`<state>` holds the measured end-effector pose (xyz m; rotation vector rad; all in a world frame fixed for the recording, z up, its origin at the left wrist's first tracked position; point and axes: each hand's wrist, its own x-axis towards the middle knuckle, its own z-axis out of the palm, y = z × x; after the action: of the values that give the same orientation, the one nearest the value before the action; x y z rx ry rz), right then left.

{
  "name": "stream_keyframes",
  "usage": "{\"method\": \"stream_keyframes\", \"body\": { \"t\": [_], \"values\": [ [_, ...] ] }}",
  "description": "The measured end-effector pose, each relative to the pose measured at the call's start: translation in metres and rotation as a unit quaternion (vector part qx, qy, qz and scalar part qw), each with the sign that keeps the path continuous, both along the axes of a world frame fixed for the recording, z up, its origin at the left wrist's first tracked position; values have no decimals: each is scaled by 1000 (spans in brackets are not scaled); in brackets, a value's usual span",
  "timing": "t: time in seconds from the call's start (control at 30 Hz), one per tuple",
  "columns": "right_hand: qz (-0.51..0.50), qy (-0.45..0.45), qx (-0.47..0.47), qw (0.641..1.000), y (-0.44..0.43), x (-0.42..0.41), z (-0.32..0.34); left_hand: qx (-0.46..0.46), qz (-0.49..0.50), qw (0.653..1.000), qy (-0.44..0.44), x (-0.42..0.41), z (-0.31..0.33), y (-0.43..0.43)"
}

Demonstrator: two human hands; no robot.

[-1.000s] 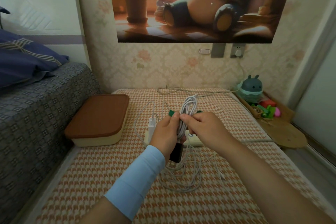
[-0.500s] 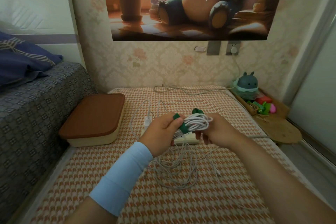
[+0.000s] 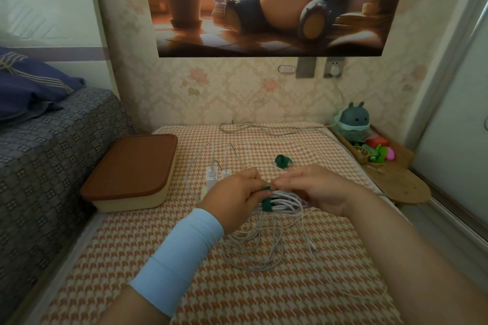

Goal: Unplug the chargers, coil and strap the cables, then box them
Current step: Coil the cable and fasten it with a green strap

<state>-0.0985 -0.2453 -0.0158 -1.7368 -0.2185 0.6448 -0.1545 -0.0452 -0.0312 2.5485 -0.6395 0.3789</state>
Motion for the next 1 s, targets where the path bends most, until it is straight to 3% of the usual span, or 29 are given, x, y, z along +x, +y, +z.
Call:
{"method": "stream_keyframes", "body": {
  "t": [0.17,0.37,0.57,0.7,0.83,1.0],
  "values": [
    [-118,-97,-58,987,16,-5,3,-81,27,996,-9,0,-3,-3],
    [-195,-268,-134,934,33,-8,-7,-199,127,971,43,5,-11,-3],
    [-225,-366,-173,886,43,-13,-12,-201,113,967,110,2,-8,-3],
    [-202,-452,-173,852,50,-22,-16,-169,183,959,138,4,-9,-8],
    [-146,-581,-136,789,56,-28,-23,-246,237,915,212,5,-6,-3],
    [-42,-658,-103,744,59,-33,-33,-328,279,861,272,7,-8,17]
  ]
}}
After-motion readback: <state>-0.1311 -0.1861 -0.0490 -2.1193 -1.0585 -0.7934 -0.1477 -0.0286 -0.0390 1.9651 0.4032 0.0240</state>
